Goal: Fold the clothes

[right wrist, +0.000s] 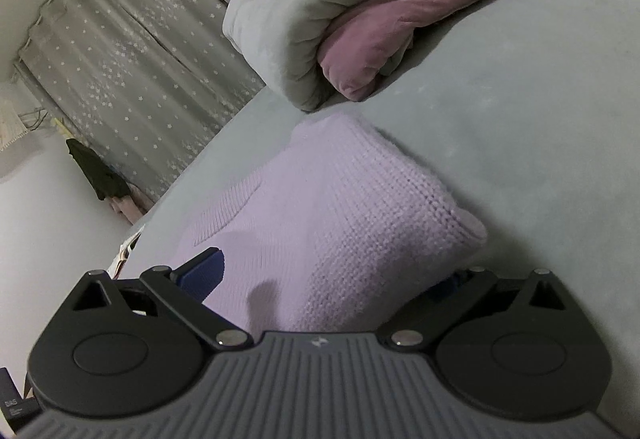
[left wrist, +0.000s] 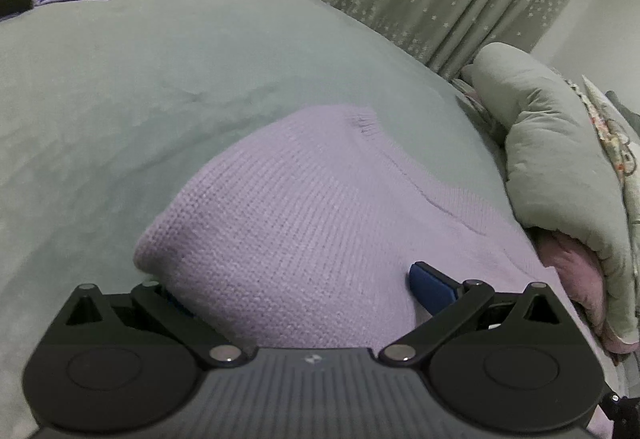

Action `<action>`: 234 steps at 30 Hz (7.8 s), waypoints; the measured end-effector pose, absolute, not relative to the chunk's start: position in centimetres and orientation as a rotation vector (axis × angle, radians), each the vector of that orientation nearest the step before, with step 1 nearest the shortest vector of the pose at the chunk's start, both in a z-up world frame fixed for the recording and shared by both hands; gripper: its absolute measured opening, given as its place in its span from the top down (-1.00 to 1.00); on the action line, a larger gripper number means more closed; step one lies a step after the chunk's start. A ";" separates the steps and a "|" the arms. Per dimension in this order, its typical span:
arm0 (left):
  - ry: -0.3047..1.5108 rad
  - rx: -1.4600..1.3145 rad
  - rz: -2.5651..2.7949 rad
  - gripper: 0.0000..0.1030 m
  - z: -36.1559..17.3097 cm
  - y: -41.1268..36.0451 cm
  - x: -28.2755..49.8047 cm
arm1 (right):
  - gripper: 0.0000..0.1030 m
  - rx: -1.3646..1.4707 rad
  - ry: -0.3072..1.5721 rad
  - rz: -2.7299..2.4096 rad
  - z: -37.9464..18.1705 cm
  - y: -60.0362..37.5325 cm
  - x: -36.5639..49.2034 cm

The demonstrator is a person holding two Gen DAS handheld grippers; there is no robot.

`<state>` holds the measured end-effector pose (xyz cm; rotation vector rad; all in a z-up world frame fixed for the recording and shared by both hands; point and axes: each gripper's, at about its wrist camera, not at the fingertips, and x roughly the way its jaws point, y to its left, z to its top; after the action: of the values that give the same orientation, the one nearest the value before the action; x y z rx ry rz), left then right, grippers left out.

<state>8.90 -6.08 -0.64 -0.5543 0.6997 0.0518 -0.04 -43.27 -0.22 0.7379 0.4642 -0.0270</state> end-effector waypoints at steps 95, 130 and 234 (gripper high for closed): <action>0.674 0.085 -0.919 -0.60 5.0 -63.6 -0.7 | -0.72 0.599 0.216 -0.850 7.0 -69.8 -23.5; 0.754 0.162 -0.547 -0.98 2.0 -49.7 3.3 | -0.94 0.585 0.408 -0.576 8.9 -63.0 -22.0; 0.639 0.047 0.047 -0.99 -0.4 -0.7 2.9 | -1.00 0.036 0.655 -0.142 -0.1 -22.4 1.9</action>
<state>2.88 -0.69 -0.36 0.0465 0.6388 0.0466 1.93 -22.38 -0.10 0.0359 0.6554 -0.1423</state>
